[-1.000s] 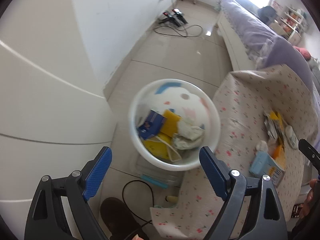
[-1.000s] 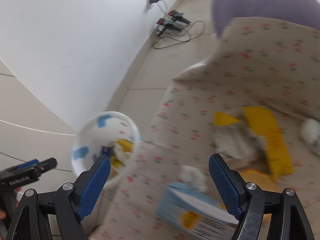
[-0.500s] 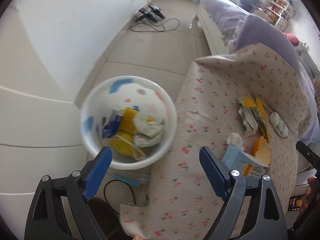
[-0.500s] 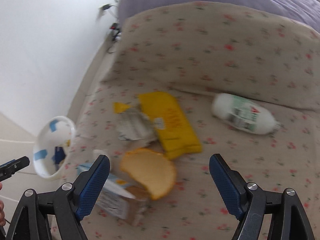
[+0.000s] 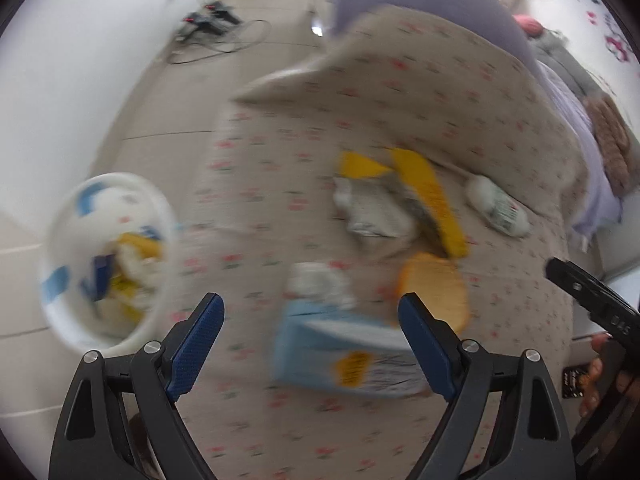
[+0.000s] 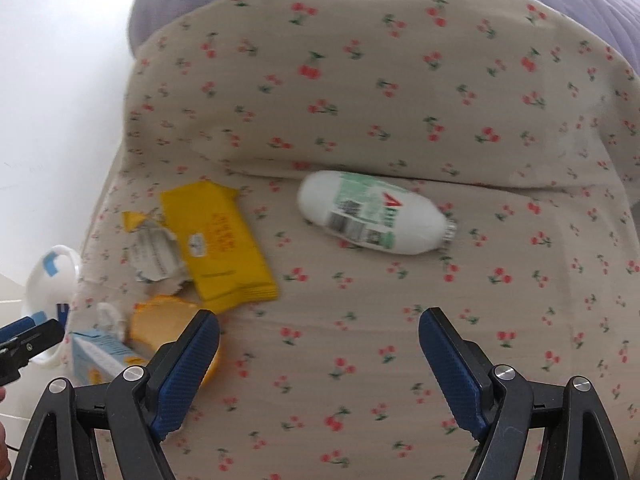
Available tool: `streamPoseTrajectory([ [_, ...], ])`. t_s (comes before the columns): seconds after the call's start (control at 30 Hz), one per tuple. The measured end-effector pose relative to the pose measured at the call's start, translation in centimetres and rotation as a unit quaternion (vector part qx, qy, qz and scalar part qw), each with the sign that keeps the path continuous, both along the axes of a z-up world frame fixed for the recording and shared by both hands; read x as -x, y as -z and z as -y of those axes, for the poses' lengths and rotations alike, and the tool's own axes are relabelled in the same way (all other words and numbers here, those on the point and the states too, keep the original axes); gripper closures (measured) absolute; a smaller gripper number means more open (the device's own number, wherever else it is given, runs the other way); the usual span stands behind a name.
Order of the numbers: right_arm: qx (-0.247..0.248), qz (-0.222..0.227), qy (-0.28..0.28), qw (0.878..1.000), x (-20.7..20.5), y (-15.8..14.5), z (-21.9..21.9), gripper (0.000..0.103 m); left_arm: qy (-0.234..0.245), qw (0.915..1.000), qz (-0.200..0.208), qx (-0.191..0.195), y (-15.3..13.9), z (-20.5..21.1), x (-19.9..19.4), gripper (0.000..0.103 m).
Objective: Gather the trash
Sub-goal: 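Grasp the round orange bread slice with the left tool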
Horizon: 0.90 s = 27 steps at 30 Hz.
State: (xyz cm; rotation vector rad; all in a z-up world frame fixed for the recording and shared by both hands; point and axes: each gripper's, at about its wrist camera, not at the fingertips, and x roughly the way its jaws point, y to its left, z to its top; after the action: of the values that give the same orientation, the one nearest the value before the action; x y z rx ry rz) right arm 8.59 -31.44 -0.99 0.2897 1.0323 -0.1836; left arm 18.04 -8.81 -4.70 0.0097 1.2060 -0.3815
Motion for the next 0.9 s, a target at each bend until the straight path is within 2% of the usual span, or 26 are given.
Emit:
streamPoseTrajectory([
  [0.13, 0.004, -0.011, 0.011, 1.000, 0.1, 0.7, 1.6, 0.017, 0.042, 0.9991, -0.006, 0.003, 1.0, 3.4, 0.0, 0.020],
  [0.33, 0.004, -0.020, 0.039, 0.999, -0.1, 1.6, 4.4, 0.017, 0.050, 0.9976, -0.046, 0.015, 3.6, 5.7, -1.3, 0.047],
  [0.43, 0.010, -0.020, 0.050, 0.999, -0.5, 2.0, 5.7, 0.017, 0.055, 0.9969, -0.055, 0.010, 4.4, 6.2, -1.6, 0.064],
  [0.5, 0.027, -0.014, 0.051, 0.998, -1.0, 2.1, 6.3, 0.017, 0.061, 0.9967, -0.054, -0.001, 4.5, 6.5, -1.6, 0.087],
  [0.63, 0.039, 0.005, 0.031, 0.999, -2.1, 1.8, 6.5, 0.017, 0.056, 0.9969, -0.053, 0.017, 3.7, 6.3, -1.8, 0.096],
  [0.9, 0.055, 0.014, -0.006, 0.998, -5.1, 2.3, 4.8, 0.017, 0.038, 0.9976, -0.019, 0.054, 0.4, 4.6, -1.8, 0.097],
])
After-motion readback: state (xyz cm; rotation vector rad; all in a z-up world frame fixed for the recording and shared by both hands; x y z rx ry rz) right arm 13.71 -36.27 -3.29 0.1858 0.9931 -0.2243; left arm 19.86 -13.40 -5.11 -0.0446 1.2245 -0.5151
